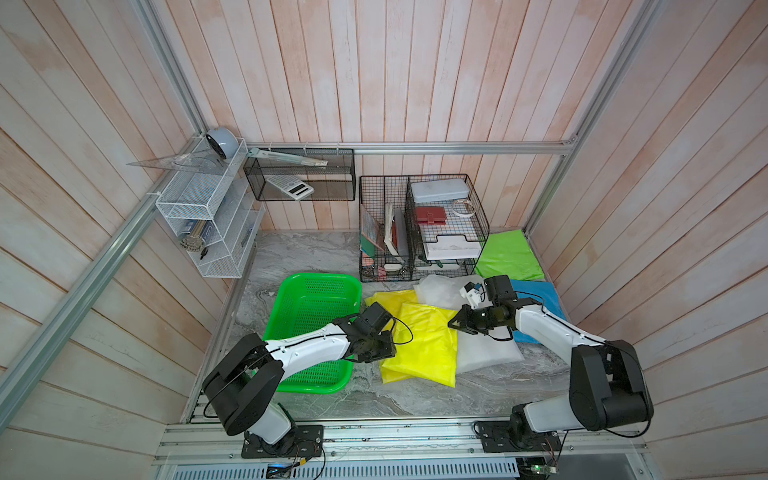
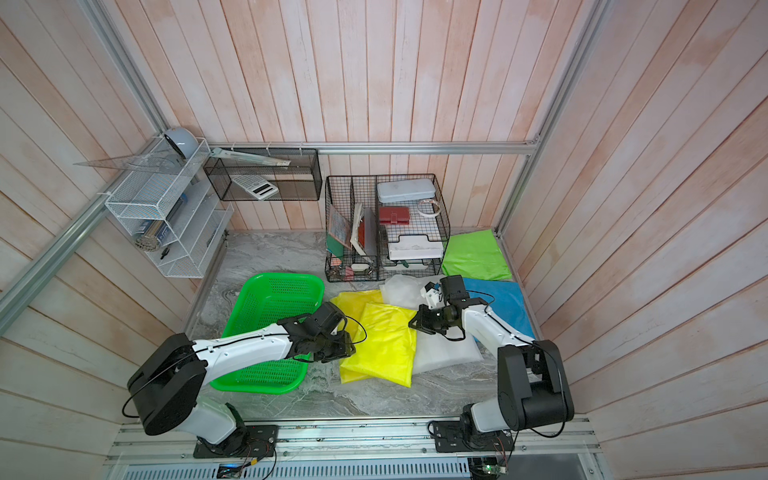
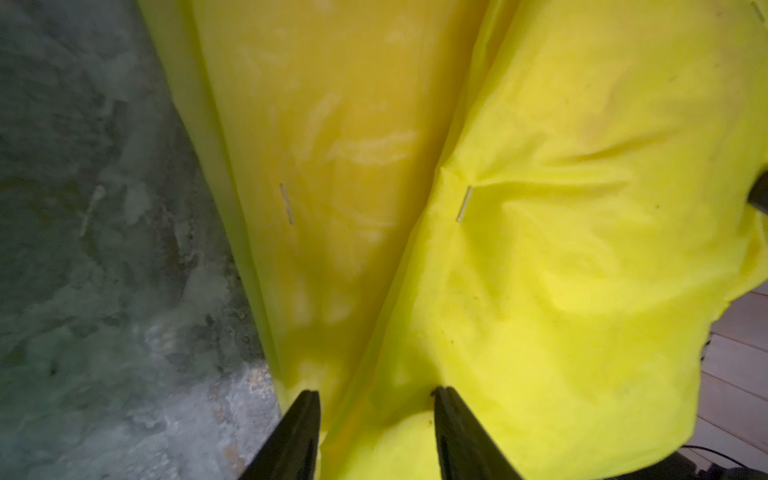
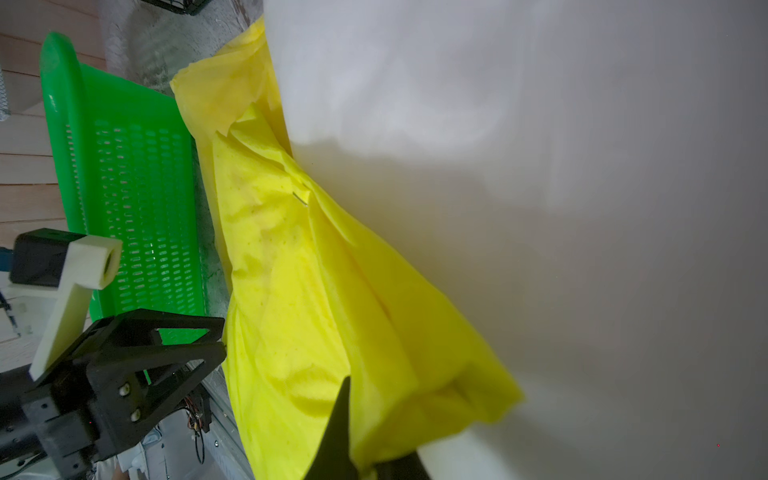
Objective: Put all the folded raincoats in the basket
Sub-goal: Pick up the raincoat from the center of the board.
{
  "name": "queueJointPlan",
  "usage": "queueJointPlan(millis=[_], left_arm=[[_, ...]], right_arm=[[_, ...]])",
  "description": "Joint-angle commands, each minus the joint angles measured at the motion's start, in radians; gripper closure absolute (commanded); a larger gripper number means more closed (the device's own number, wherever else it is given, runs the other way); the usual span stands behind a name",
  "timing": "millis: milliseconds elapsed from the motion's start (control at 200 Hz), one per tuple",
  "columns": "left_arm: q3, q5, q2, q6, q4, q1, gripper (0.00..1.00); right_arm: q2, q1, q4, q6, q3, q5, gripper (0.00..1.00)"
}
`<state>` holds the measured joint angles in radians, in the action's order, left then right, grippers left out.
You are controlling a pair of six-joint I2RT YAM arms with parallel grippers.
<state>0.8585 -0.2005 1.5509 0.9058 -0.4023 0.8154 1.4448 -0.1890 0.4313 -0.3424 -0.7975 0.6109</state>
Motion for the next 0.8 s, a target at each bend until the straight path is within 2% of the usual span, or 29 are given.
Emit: queueJointPlan(millis=[0,515,675,795], left_arm=[[-0.019,-0.045,0.019,0.014,0.042,0.005,0.51],[-0.098,-0.092,-0.026,0.02,0.038,0.011,0.51],[-0.114,-0.147,-0.032,0.052,0.118,0.011,0.58],[-0.101,-0.154,-0.004,0.056,0.133,0.011,0.67]], right_arm=[[0.014,0.006,0.006,0.013,-0.01,-0.013,0.93],[0.018,0.008,-0.01,0.007,0.0,-0.003,0.93],[0.019,0.008,-0.011,0.005,-0.001,0.003,0.93],[0.015,0.008,-0.012,0.004,0.001,0.007,0.93]])
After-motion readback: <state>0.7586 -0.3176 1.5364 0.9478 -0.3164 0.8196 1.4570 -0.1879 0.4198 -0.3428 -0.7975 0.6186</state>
